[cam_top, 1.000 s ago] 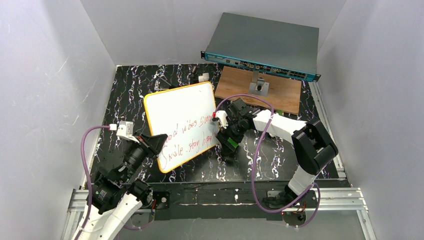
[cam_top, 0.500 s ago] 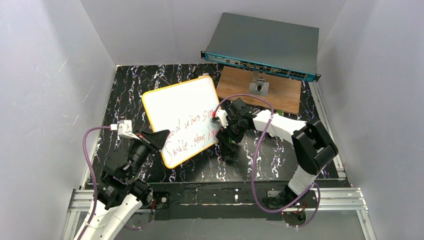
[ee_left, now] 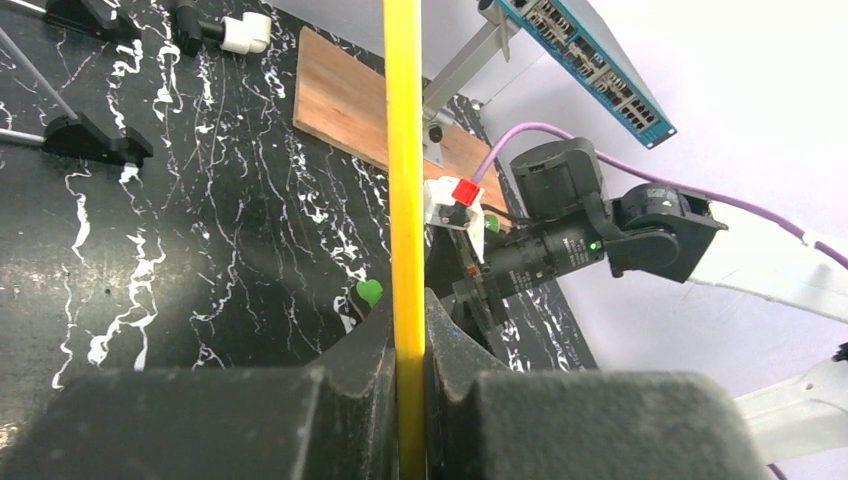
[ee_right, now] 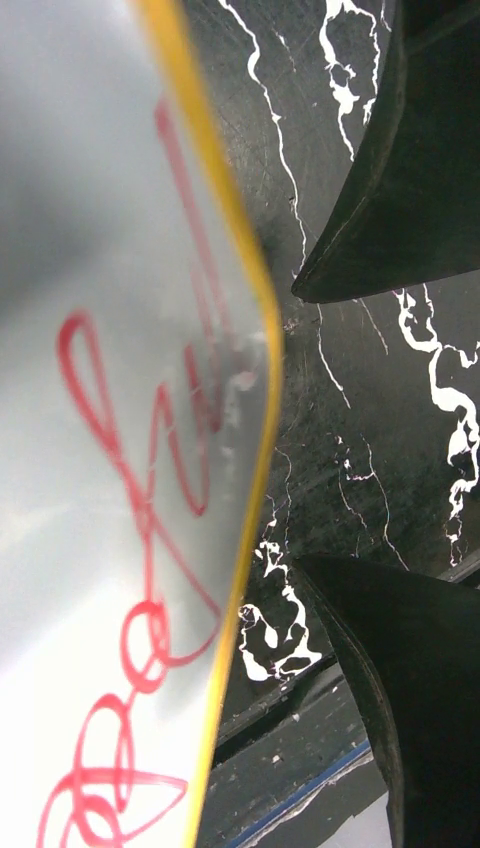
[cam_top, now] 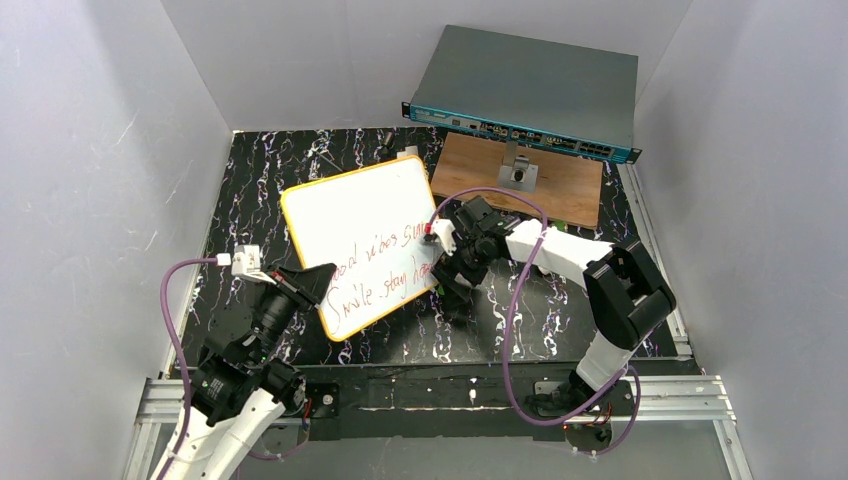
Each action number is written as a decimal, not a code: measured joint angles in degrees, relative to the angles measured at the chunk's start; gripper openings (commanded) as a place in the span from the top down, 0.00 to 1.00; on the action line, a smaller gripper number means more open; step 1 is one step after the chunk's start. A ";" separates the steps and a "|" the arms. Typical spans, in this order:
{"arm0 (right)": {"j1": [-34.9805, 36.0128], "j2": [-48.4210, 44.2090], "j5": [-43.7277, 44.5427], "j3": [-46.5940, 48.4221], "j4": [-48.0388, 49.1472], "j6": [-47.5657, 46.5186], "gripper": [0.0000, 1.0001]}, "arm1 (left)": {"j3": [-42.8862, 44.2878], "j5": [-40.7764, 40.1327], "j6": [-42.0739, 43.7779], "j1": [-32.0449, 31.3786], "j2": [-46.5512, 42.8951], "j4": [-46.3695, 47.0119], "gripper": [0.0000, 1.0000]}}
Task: Erase the whiteboard
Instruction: Place the whiteboard eraser at the center of the board, then adjust the whiteboard at the center of the board.
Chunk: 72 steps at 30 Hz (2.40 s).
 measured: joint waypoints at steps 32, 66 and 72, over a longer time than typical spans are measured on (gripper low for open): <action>-18.58 -29.79 -26.05 31.12 -37.35 -21.57 0.02 | 9.57 39.65 15.15 0.02 22.12 7.98 1.00; -21.57 -24.09 -30.99 26.60 -42.29 -19.50 0.14 | 8.52 50.99 17.44 0.33 31.65 18.16 1.00; -21.68 -18.36 -28.46 22.58 -37.75 -16.20 0.21 | 8.50 51.84 16.52 0.35 32.13 20.92 1.00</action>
